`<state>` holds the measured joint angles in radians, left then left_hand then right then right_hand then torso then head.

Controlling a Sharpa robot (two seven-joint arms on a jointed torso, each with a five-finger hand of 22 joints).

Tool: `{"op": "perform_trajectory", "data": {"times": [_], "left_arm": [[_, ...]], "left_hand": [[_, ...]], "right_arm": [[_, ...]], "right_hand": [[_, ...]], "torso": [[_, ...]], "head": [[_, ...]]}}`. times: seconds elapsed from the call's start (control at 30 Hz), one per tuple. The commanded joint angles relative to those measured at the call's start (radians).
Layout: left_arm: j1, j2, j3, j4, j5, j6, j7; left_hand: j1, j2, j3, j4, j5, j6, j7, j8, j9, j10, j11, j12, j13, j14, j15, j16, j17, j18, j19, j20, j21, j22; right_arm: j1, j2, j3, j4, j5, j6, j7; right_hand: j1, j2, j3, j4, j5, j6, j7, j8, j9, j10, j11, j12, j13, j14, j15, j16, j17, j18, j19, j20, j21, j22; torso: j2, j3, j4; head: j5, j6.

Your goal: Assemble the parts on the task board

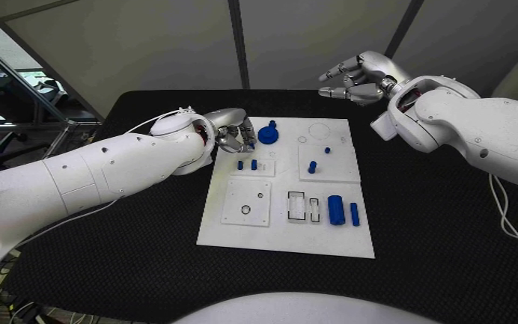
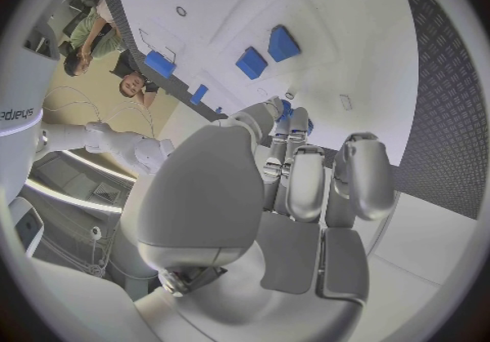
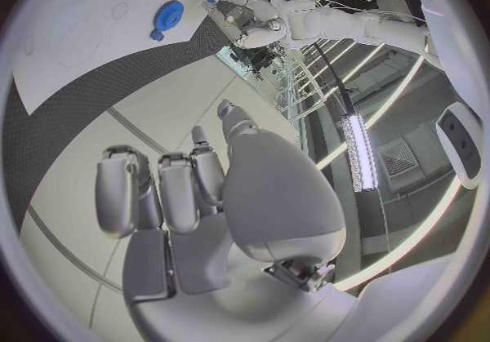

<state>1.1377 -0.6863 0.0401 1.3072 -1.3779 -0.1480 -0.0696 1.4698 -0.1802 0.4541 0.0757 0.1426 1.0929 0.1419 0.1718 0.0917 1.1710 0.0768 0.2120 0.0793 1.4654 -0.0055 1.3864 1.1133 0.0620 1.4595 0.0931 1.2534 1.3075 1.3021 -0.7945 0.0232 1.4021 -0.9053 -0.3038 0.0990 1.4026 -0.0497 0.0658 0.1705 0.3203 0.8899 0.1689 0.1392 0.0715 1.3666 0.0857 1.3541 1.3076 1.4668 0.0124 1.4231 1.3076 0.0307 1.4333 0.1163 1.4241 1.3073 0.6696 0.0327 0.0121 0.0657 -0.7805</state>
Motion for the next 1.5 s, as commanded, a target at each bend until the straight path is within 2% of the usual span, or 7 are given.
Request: {"op": "perform_trajectory", "data": {"times": [0.03, 0.13, 0.4, 0.53, 1.2, 1.5], "left_arm": [[0.001, 0.007, 0.001, -0.007, -0.022, 0.023, -0.015], [0.001, 0.013, 0.001, -0.013, -0.025, 0.033, -0.020], [0.001, 0.021, 0.001, -0.020, -0.029, 0.050, -0.029], [0.001, 0.021, 0.000, -0.019, -0.029, 0.052, -0.031], [0.000, 0.017, 0.000, -0.018, -0.030, 0.051, -0.035], [-0.001, 0.019, 0.000, -0.022, -0.030, 0.069, -0.041]], "left_hand": [[-0.010, 0.001, 0.008, 0.000, 0.001, 0.004, 0.001, -0.005, 0.000, 0.007, -0.003, -0.003, -0.001, 0.015, 0.000, 0.005, -0.001, 0.004, 0.013, 0.000, 0.004, 0.128], [-0.012, 0.000, 0.008, 0.000, -0.002, 0.005, 0.000, -0.006, 0.000, 0.009, -0.003, -0.005, -0.001, 0.015, 0.000, 0.005, -0.002, 0.004, 0.012, 0.000, 0.003, 0.128], [-0.014, 0.002, 0.010, -0.002, -0.007, 0.007, 0.000, -0.007, -0.001, 0.012, -0.004, -0.007, -0.001, 0.015, -0.001, 0.005, -0.002, 0.004, 0.012, 0.000, 0.003, 0.128], [-0.014, 0.002, 0.010, -0.002, -0.007, 0.007, 0.000, -0.007, -0.001, 0.012, -0.004, -0.007, -0.001, 0.015, -0.001, 0.005, -0.002, 0.004, 0.012, 0.000, 0.003, 0.128], [-0.016, 0.002, 0.011, -0.005, -0.009, 0.013, -0.002, -0.008, 0.000, 0.019, -0.006, -0.008, 0.001, 0.014, -0.002, 0.005, -0.004, -0.002, 0.021, -0.001, 0.031, 0.140], [-0.036, -0.010, 0.013, -0.008, -0.010, -0.022, 0.009, -0.040, -0.014, 0.011, 0.003, -0.031, -0.001, 0.013, 0.004, 0.007, -0.008, -0.002, 0.020, 0.003, 0.027, 0.140]], "right_arm": [[0.002, 0.000, 0.001, 0.001, 0.003, 0.004, 0.009], [0.002, 0.001, 0.001, 0.001, 0.003, 0.004, 0.009], [0.002, 0.000, 0.001, 0.001, 0.003, 0.004, 0.009], [0.002, 0.001, 0.001, 0.001, 0.003, 0.005, 0.009], [0.002, 0.001, 0.000, -0.001, 0.003, 0.005, 0.009], [0.002, 0.000, 0.000, -0.001, 0.003, 0.004, 0.008]], "right_hand": [[-0.008, 0.004, 0.001, 0.001, 0.007, 0.005, 0.001, 0.005, -0.001, -0.001, -0.004, -0.001, 0.006, 0.050, -0.007, -0.007, 0.025, 0.020, -0.005, -0.002, -0.005, 0.086], [-0.008, 0.004, 0.001, 0.001, 0.007, 0.005, 0.001, 0.005, -0.001, -0.001, -0.004, -0.001, 0.006, 0.050, -0.007, -0.007, 0.025, 0.020, -0.005, -0.002, -0.005, 0.086], [-0.008, 0.004, 0.001, 0.001, 0.007, 0.005, 0.001, 0.005, -0.001, -0.001, -0.004, -0.001, 0.006, 0.050, -0.007, -0.007, 0.025, 0.020, -0.005, -0.002, -0.005, 0.086], [-0.008, 0.004, 0.001, 0.001, 0.007, 0.005, 0.001, 0.005, -0.001, -0.001, -0.004, -0.001, 0.006, 0.050, -0.007, -0.007, 0.025, 0.020, -0.005, -0.002, -0.005, 0.086], [-0.008, 0.004, 0.001, 0.001, 0.007, 0.005, 0.001, 0.005, -0.001, -0.001, -0.004, -0.001, 0.006, 0.050, -0.007, -0.007, 0.025, 0.020, -0.005, -0.002, -0.005, 0.086], [-0.008, 0.004, 0.001, 0.001, 0.007, 0.005, 0.001, 0.005, -0.001, -0.001, -0.004, -0.001, 0.006, 0.050, -0.007, -0.007, 0.025, 0.020, -0.005, -0.002, -0.005, 0.086]], "torso": [[-0.001, 0.0009, 0.0008], [-0.001, 0.0002, -0.0015], [-0.001, 0.0007, 0.0001], [-0.001, -0.0003, 0.0014], [-0.001, 0.0001, -0.0003], [0.000, 0.0003, 0.0003]], "head": [[0.001, 0.000], [0.003, 0.000], [0.002, 0.000], [0.002, -0.001], [0.003, -0.002], [0.001, -0.007]]}}
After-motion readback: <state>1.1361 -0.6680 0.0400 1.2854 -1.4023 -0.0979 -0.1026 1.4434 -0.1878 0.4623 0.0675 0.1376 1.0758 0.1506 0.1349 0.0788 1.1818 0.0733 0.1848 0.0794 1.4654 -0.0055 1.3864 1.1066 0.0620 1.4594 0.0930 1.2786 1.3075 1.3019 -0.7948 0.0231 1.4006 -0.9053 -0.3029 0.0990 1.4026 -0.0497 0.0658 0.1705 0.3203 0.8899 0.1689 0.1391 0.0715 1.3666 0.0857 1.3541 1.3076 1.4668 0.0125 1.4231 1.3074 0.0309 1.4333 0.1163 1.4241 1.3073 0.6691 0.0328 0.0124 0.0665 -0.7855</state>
